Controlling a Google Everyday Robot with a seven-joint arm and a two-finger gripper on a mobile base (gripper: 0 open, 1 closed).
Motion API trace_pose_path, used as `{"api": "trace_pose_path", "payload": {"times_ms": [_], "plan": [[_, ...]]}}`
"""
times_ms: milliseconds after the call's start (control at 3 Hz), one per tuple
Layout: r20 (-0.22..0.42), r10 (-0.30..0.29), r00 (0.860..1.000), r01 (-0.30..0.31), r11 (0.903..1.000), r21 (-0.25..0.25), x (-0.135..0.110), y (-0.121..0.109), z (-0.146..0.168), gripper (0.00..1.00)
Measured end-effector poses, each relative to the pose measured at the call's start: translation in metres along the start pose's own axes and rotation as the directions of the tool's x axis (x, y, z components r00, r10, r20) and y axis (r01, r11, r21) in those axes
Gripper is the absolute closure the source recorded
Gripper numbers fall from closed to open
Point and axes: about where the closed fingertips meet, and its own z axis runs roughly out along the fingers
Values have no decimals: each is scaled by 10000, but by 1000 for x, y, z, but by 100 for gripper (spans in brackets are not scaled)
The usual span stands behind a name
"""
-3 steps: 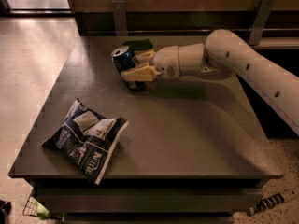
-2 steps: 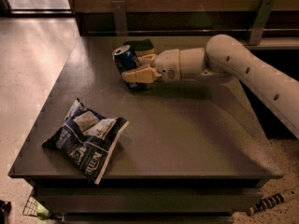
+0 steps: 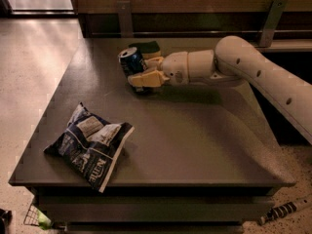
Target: Place pepsi can upright
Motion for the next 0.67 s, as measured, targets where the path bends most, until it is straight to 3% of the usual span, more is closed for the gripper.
{"api": "trace_pose_path", "payload": {"times_ms": [667], "plan": [[0, 2, 10000, -2, 10000, 1, 0, 0, 0, 100]]}}
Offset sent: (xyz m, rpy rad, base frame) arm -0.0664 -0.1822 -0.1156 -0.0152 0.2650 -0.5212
